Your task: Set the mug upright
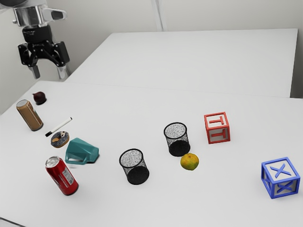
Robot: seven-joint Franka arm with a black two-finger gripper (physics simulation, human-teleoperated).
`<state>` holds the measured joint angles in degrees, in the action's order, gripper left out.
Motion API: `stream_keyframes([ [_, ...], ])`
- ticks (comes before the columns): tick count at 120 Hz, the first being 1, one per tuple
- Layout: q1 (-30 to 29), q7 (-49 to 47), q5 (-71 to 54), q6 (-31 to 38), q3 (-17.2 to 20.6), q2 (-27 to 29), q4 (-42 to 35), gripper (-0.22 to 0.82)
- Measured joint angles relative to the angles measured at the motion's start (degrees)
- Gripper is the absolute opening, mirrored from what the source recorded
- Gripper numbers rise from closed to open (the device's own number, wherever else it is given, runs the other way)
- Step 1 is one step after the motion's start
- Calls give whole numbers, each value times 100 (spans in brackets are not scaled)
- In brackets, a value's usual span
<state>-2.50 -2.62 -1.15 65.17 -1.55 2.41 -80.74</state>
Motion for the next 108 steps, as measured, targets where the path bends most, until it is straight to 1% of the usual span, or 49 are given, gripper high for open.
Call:
stream_keyframes([
  [19,139,-37,232,678,-113,-17,-61,59],
  [24,215,22,451,856,-281,-34,-229,59],
  [31,287,230,971,1179,-647,-50,-715,59],
  [44,-118,798,1982,1705,-1206,-135,-1592,59],
  [55,-718,1381,2679,2099,-1544,-243,-2181,59],
  [60,-1064,1663,2934,2250,-1623,-361,-2306,59],
  [67,-1521,2076,3286,2423,-1733,-671,-2395,59],
  [72,-1713,2379,3519,2529,-1784,-939,-2446,59],
  [83,-1596,3042,3987,2739,-1861,-1578,-2486,59],
  [90,-1556,3441,4239,2836,-1881,-1864,-2504,59],
  [96,-1563,3756,4384,2898,-1889,-2004,-2579,58],
  [108,-1650,4338,4580,2985,-1913,-2110,-2811,59],
])
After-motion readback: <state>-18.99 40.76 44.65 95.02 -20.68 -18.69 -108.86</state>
